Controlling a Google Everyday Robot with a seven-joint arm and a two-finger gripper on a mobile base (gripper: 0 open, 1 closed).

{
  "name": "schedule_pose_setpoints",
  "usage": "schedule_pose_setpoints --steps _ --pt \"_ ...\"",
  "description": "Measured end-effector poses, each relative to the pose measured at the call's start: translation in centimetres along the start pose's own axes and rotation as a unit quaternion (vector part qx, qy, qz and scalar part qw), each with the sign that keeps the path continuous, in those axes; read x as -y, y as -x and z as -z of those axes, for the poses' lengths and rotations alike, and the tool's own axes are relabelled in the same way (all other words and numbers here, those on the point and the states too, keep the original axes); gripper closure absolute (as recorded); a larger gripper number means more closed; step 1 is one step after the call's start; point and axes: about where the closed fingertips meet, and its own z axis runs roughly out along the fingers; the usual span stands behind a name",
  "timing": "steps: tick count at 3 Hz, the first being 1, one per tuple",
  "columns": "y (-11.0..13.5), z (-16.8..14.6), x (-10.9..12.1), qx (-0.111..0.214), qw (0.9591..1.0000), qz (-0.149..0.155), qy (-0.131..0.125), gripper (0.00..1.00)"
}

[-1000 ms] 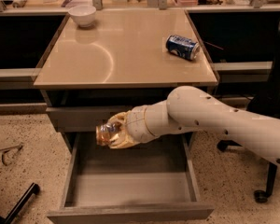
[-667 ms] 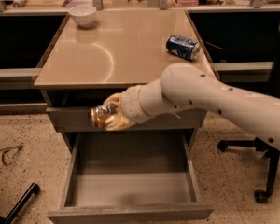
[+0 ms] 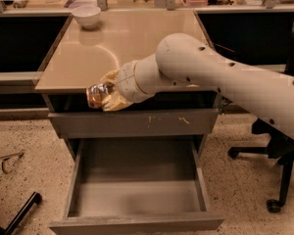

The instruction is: Pick orange can from middle drawer and place on counter

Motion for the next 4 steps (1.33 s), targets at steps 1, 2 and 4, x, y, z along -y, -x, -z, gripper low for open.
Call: schedule_pose_setpoints --steps 1,2,4 --pt "0.1 -0.1 0.9 0.002 0.9999 0.006 -0.013 1.00" --pt "0.2 -0.2 5.7 -0.009 0.9978 0.033 -0.056 1.00" --pt "-0.6 -1.9 13.3 -0.033 0.9954 0.046 -0.078 1.00"
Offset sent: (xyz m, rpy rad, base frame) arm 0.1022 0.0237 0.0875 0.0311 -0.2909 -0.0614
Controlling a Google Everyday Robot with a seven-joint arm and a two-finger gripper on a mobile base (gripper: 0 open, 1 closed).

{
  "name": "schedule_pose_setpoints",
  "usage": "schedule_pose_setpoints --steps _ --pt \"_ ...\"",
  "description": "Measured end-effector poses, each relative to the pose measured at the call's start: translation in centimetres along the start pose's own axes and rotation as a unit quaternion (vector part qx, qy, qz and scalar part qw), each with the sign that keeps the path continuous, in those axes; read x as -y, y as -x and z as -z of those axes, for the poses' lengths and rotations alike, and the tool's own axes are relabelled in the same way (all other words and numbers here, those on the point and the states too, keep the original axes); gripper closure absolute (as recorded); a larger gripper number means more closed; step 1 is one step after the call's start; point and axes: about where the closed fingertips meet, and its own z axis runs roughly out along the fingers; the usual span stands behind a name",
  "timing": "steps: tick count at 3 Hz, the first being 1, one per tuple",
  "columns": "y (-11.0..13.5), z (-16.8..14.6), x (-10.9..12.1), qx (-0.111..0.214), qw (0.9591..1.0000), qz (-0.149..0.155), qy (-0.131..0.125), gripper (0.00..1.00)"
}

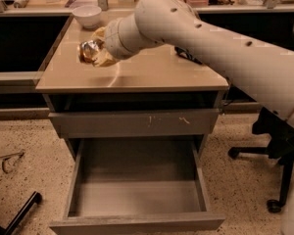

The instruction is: Pick orange can from middle drawer and place on counter

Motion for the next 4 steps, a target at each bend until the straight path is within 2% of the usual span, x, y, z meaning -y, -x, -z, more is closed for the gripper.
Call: schedule_pose_setpoints --steps 1,2,3,4 --pt "-1.8 -3.5 0.3 0.006 0.9989 -0.026 0.037 1.00" --pt "-3.0 -7.1 -1.3 0.031 0.9935 -0.061 0.090 1.00" --pt "-3.1 -7.9 -2.1 0.045 0.9902 -0.077 0.108 1.00" --pt "-3.1 -7.9 -2.1 0.045 0.9902 -0.077 0.108 0.81"
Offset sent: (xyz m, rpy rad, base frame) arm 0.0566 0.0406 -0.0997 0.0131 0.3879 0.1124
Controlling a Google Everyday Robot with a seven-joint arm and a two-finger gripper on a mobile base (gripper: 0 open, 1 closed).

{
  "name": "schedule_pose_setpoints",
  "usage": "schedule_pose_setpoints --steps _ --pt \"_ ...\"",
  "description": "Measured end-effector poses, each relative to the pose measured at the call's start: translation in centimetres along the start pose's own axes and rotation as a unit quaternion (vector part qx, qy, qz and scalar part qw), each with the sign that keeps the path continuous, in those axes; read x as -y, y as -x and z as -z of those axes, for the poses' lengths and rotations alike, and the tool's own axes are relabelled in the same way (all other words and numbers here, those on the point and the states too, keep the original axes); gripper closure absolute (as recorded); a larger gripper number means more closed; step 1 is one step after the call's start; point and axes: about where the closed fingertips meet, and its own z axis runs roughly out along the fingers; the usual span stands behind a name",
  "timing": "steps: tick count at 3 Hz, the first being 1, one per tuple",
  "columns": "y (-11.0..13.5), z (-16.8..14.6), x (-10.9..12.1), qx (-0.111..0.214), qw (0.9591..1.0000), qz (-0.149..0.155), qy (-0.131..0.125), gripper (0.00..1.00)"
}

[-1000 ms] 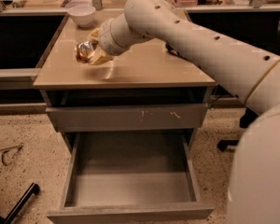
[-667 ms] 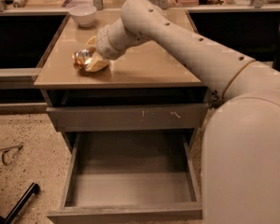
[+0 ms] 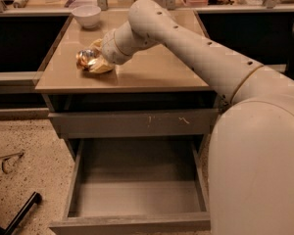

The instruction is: Pick orange can from middle drawer and place on counter

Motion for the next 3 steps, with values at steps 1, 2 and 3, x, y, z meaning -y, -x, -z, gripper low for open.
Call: schedule_pose_setpoints --steps 1,2,3 --pt "0.00 0.00 0.00 0.000 1.0000 0.000 0.000 0.58" --pt "0.00 -0.01 0.00 0.000 1.0000 0.000 0.000 0.35" --pt "0.00 -0.01 -0.01 0.000 1.0000 0.000 0.000 0.12"
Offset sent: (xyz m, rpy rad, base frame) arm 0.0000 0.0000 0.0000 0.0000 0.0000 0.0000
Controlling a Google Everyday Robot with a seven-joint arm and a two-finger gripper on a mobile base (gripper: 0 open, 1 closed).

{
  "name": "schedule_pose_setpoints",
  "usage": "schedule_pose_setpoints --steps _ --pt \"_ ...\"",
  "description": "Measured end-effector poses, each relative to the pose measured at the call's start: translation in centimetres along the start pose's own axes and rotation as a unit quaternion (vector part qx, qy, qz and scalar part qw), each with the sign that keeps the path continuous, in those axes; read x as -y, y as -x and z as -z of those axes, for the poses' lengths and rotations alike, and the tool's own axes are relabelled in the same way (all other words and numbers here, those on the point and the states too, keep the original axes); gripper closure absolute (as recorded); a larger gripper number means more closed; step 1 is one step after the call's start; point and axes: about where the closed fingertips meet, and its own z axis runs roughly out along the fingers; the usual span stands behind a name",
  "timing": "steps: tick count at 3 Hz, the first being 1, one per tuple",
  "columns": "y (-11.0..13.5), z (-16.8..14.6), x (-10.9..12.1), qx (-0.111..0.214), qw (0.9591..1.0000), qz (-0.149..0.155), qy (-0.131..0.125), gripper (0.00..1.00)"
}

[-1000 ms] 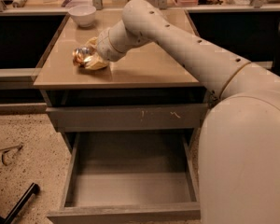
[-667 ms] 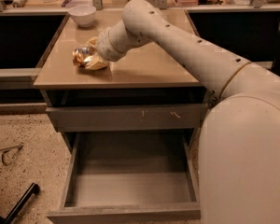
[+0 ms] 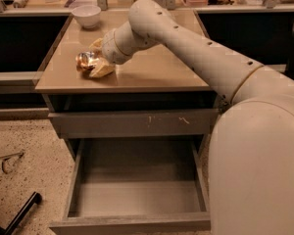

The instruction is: Pick orange can from middle drawer and place on counter

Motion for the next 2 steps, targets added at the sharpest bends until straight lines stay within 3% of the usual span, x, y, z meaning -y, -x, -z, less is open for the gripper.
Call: schedule_pose_setpoints --steps 1,2 --pt "0.00 0.00 0.00 0.000 1.0000 0.000 0.000 0.00" --pt "0.00 -0.01 0.00 0.000 1.0000 0.000 0.000 0.00"
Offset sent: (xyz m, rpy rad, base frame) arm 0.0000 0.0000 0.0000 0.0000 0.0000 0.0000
